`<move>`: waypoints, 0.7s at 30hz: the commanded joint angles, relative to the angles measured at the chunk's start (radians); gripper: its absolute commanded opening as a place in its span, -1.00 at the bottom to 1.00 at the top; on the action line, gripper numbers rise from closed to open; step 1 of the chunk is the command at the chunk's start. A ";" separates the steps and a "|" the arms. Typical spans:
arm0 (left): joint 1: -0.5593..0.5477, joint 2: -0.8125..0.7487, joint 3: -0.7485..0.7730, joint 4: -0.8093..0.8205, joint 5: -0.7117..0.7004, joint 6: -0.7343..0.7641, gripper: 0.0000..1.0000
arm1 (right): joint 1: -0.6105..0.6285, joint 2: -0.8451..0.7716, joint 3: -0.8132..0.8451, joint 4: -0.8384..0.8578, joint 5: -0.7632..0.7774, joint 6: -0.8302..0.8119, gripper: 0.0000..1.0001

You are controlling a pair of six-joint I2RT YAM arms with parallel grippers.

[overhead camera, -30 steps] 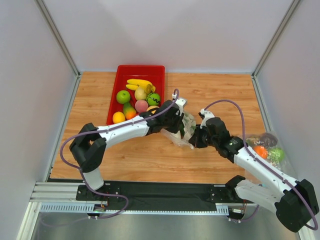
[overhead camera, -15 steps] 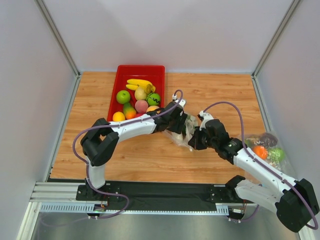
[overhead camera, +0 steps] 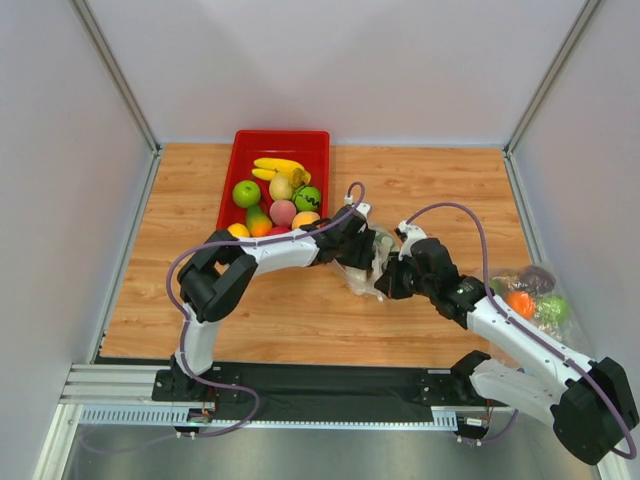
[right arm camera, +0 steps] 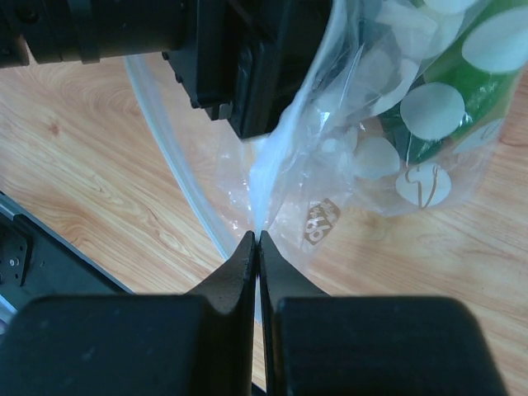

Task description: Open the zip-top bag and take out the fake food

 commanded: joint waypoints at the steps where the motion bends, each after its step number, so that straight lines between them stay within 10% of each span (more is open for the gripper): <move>1: 0.013 0.010 0.010 0.053 0.040 -0.018 0.17 | 0.012 -0.018 -0.011 0.011 -0.012 0.009 -0.99; 9: 0.014 -0.136 -0.103 0.137 0.131 0.092 -0.21 | 0.011 -0.026 0.058 -0.075 0.097 -0.035 -0.89; 15: 0.021 -0.240 -0.193 0.174 0.229 0.221 -0.24 | -0.009 -0.092 0.171 -0.148 0.148 -0.107 0.06; 21: 0.030 -0.268 -0.235 0.222 0.356 0.281 -0.26 | -0.089 -0.066 0.202 -0.075 0.102 -0.144 0.27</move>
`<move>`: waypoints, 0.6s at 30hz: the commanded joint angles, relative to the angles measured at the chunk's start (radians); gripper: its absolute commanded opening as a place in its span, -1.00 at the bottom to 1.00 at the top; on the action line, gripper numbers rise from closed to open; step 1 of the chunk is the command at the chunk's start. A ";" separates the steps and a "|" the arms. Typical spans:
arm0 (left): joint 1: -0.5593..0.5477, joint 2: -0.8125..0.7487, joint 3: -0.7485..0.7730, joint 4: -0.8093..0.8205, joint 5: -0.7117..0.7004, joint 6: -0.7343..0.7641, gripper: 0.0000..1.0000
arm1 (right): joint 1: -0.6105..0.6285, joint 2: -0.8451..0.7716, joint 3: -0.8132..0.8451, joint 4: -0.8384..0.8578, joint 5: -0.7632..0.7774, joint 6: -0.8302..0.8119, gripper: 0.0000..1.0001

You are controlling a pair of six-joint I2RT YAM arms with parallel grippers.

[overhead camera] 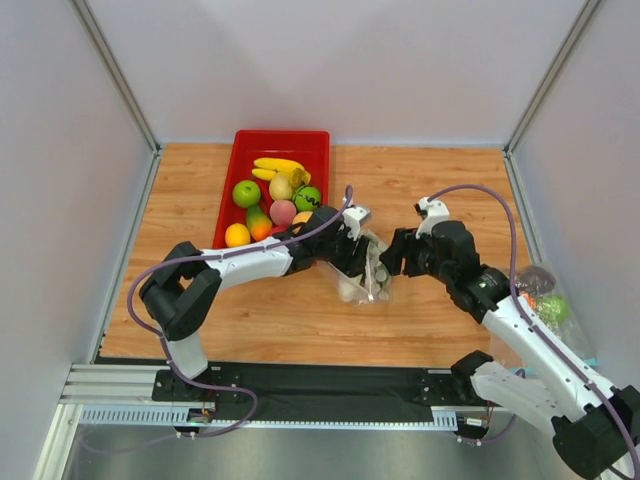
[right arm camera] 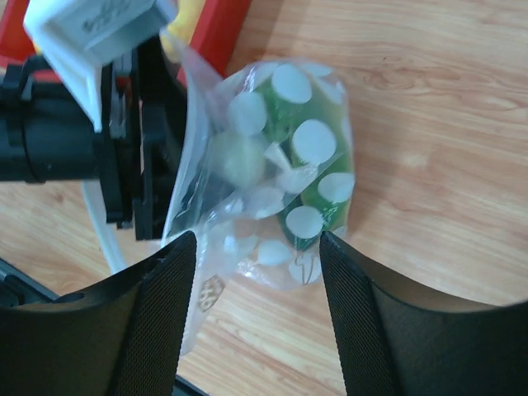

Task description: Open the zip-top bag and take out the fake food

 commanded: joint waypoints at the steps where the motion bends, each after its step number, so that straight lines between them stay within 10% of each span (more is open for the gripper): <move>1: 0.008 -0.040 -0.026 0.066 0.103 0.077 -0.26 | -0.066 0.017 0.022 0.062 -0.042 -0.042 0.28; 18: 0.041 -0.108 -0.093 0.160 0.338 0.145 -0.28 | -0.174 0.249 -0.053 0.290 -0.352 -0.047 0.57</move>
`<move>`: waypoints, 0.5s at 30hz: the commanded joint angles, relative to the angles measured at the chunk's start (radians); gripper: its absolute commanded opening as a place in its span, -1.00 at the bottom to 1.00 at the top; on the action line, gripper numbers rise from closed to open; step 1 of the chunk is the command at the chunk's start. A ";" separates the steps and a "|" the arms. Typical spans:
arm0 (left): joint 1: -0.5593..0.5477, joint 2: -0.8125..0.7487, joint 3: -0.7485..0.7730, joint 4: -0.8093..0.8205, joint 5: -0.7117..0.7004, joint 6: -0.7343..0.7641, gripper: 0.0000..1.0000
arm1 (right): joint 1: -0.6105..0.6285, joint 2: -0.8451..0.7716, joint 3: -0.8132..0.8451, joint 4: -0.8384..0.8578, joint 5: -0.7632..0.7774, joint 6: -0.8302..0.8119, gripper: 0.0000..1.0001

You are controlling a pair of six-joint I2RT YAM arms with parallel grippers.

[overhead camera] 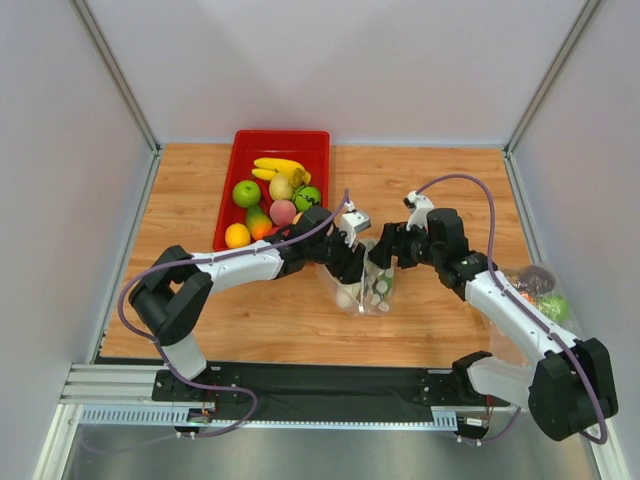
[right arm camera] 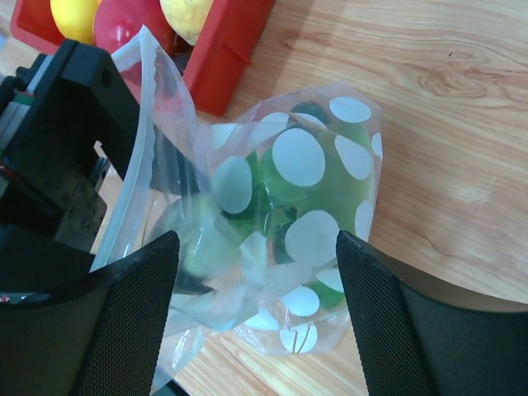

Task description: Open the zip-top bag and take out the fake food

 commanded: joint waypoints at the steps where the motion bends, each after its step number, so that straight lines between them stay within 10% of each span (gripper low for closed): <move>1: 0.018 -0.057 -0.009 0.060 0.076 0.037 -0.28 | -0.029 0.038 -0.028 0.095 -0.054 0.012 0.60; 10: 0.026 -0.086 -0.005 -0.010 0.122 0.066 -0.31 | -0.061 0.234 -0.068 0.224 -0.164 0.072 0.51; 15: 0.028 -0.108 -0.017 -0.029 0.095 0.072 -0.32 | -0.063 0.290 -0.079 0.270 -0.181 0.084 -0.37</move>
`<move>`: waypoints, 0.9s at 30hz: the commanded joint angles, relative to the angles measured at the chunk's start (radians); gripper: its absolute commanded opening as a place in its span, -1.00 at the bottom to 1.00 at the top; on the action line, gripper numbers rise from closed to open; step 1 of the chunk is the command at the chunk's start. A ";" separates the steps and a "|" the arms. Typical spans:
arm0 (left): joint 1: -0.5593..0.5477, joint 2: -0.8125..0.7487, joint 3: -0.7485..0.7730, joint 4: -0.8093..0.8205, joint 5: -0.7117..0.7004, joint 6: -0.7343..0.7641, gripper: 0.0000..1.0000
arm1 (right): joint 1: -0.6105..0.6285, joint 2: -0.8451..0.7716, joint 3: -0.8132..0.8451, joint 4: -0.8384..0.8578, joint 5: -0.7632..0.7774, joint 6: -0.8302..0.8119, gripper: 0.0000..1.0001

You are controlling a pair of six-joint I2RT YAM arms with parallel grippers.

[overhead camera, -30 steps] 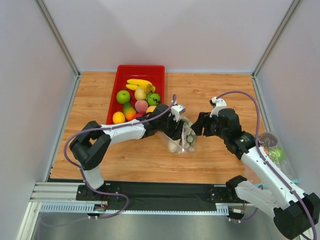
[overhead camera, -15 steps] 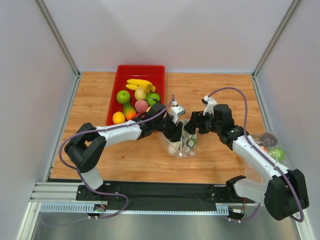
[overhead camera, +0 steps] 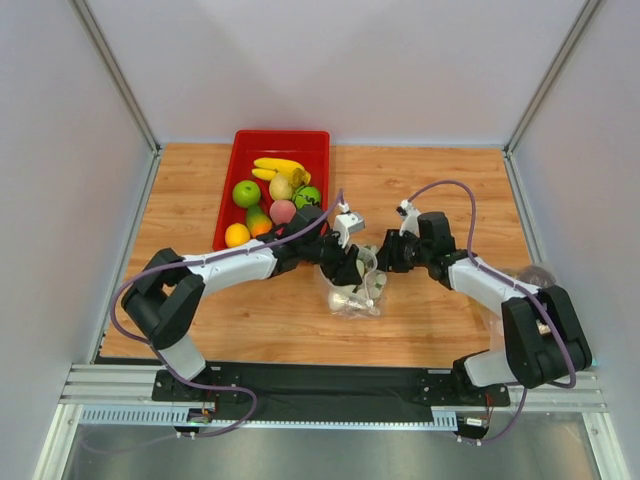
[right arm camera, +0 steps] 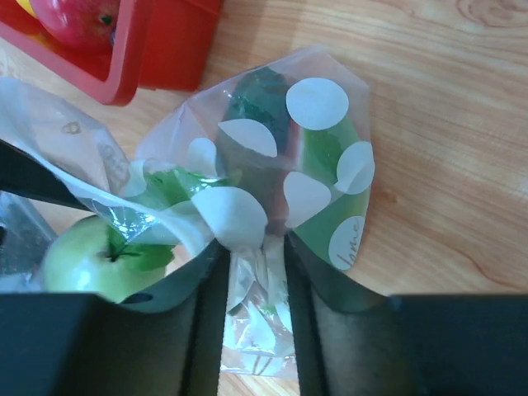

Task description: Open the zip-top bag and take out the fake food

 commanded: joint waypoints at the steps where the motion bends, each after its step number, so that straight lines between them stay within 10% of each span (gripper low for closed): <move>1: 0.000 -0.083 0.003 0.036 0.023 0.043 -0.33 | 0.001 0.022 -0.013 0.056 -0.015 0.004 -0.50; 5: 0.011 -0.126 -0.020 0.033 -0.016 0.040 -0.34 | 0.000 0.009 -0.013 0.039 0.031 -0.007 -0.99; 27: 0.040 -0.227 -0.023 0.253 -0.088 -0.034 -0.37 | -0.022 -0.039 -0.021 -0.028 0.101 0.008 -0.99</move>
